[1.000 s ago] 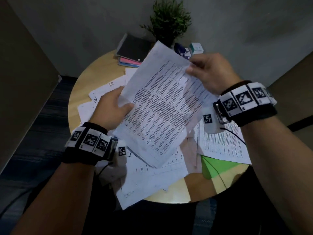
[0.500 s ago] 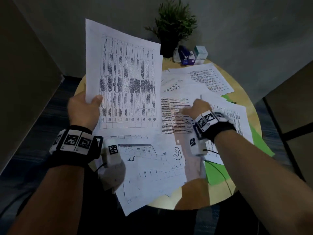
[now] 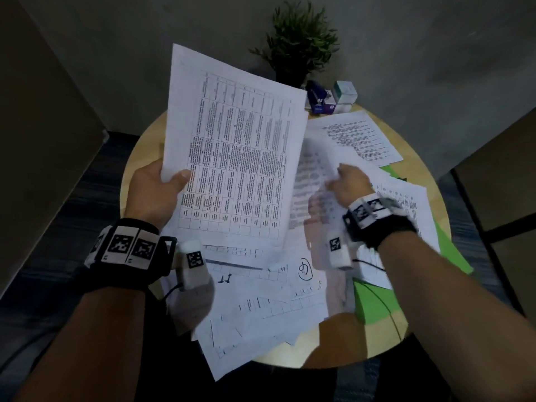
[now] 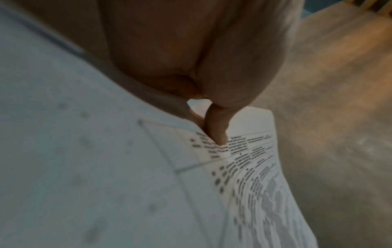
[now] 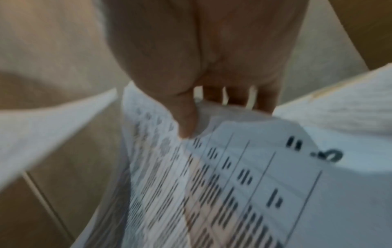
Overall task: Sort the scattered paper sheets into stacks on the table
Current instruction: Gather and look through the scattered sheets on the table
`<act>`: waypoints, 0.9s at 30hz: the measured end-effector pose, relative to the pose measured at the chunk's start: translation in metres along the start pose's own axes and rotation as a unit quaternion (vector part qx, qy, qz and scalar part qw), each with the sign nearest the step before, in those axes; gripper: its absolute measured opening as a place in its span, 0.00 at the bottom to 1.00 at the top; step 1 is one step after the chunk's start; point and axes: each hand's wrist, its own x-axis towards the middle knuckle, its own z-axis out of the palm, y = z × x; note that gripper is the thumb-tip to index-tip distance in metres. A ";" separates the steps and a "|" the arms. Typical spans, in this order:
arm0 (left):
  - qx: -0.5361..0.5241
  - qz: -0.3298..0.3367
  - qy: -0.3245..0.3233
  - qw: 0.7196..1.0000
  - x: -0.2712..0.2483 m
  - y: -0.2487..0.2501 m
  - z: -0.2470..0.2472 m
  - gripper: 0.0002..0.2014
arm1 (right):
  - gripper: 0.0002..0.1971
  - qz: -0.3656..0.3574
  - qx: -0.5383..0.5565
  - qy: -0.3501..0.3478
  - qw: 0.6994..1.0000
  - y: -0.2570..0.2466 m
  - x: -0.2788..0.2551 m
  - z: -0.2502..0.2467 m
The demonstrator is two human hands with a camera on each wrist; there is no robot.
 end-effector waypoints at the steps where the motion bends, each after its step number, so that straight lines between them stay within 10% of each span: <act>1: 0.005 0.004 -0.012 1.000 0.000 0.000 0.000 0.12 | 0.03 -0.039 0.029 -0.013 0.999 -0.003 -0.004 -0.017; 12: 0.091 0.175 -0.056 0.979 -0.002 0.008 0.004 0.10 | 0.08 -0.215 0.012 -0.009 0.977 -0.059 -0.031 -0.132; 19: 0.036 0.126 -0.064 0.989 -0.015 0.016 0.010 0.06 | 0.04 -0.269 0.064 0.010 0.961 -0.090 -0.030 -0.118; 23: 0.027 0.091 -0.005 0.995 -0.004 0.011 -0.007 0.11 | 0.06 -0.196 0.200 0.110 0.954 -0.072 -0.006 -0.099; 27: -0.007 0.063 0.051 0.997 0.005 0.006 -0.021 0.11 | 0.06 -0.122 0.100 0.018 0.987 -0.038 0.000 -0.052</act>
